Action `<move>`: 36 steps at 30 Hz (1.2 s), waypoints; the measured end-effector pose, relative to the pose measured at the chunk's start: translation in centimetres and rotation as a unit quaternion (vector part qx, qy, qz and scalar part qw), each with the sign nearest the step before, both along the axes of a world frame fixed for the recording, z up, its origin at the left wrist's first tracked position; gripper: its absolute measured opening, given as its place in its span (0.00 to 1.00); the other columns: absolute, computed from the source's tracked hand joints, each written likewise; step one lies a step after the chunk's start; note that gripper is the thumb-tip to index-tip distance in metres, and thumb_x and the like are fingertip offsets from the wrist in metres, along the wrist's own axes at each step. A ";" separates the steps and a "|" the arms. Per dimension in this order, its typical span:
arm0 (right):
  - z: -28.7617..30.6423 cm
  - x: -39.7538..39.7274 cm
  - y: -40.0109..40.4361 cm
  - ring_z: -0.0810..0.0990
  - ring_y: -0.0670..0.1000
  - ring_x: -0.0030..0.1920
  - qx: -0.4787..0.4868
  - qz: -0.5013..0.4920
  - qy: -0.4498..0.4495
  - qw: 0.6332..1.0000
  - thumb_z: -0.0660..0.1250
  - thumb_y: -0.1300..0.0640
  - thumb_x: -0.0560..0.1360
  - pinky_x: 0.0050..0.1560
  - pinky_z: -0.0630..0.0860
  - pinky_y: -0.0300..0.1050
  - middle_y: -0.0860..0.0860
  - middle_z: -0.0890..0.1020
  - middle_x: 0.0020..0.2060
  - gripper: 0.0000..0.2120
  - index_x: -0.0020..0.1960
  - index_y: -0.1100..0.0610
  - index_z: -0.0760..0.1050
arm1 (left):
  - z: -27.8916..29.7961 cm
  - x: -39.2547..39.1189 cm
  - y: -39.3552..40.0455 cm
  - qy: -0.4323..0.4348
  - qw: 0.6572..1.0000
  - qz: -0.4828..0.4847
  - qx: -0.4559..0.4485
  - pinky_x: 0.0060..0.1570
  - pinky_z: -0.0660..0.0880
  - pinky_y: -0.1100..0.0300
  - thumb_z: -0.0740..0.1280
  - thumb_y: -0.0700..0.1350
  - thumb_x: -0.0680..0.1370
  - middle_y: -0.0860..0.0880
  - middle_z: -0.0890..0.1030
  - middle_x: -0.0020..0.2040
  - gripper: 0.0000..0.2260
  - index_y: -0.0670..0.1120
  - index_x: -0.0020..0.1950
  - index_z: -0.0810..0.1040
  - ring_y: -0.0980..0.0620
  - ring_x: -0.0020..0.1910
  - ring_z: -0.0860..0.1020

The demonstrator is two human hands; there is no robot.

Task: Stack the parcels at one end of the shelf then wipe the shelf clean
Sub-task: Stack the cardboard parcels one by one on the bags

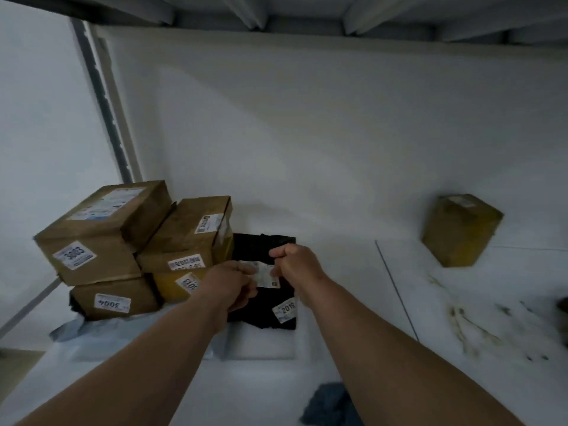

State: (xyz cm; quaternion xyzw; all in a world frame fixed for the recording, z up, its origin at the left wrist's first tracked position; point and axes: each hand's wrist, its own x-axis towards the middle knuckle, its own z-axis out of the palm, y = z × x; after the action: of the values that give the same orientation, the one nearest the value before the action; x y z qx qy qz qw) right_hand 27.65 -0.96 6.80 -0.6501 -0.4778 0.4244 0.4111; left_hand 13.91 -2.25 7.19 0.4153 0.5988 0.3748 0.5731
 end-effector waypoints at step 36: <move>2.9 43.7 2.2 0.64 0.63 0.68 -0.047 -0.156 -0.337 0.927 0.58 0.37 0.74 0.67 0.67 0.60 0.58 0.62 0.71 0.28 0.73 0.40 0.62 | 2.6 37.3 2.8 0.056 0.989 -0.117 0.073 0.52 0.75 0.56 0.67 0.45 0.77 0.46 0.73 0.64 0.23 0.49 0.72 0.69 0.51 0.49 0.74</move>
State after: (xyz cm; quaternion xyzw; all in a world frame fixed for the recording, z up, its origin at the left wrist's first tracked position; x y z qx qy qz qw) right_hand 71.33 1.24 9.70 -0.8398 -0.4600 0.1324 0.2560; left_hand 51.20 0.55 9.83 0.5436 0.5480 0.3241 0.5470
